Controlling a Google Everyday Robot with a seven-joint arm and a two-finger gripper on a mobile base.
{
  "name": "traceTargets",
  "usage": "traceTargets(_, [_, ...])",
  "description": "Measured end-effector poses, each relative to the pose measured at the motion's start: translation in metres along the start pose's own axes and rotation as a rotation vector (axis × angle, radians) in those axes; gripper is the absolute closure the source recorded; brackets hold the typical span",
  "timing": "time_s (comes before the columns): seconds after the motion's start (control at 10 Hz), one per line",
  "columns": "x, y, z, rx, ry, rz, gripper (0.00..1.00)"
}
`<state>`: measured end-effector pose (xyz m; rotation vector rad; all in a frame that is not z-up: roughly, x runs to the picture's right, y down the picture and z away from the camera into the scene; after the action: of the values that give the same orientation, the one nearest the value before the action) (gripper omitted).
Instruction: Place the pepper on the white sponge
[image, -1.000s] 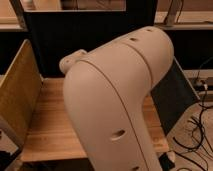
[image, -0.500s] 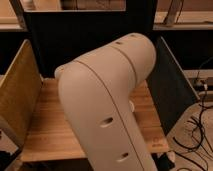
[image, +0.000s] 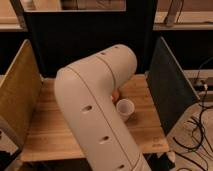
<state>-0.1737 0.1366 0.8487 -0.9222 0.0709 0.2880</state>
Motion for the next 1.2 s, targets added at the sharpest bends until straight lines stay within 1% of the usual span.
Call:
traceTargets(0.3, [0.011, -0.037, 0.001, 0.007, 0.015, 0.041, 0.20])
traceTargets(0.5, [0.020, -0.053, 0.000, 0.010, 0.019, 0.072, 0.20])
traceTargets(0.9, [0.038, -0.068, 0.009, -0.013, 0.011, 0.134, 0.20])
traceTargets(1.2, [0.050, -0.078, 0.016, -0.025, -0.018, 0.185, 0.20])
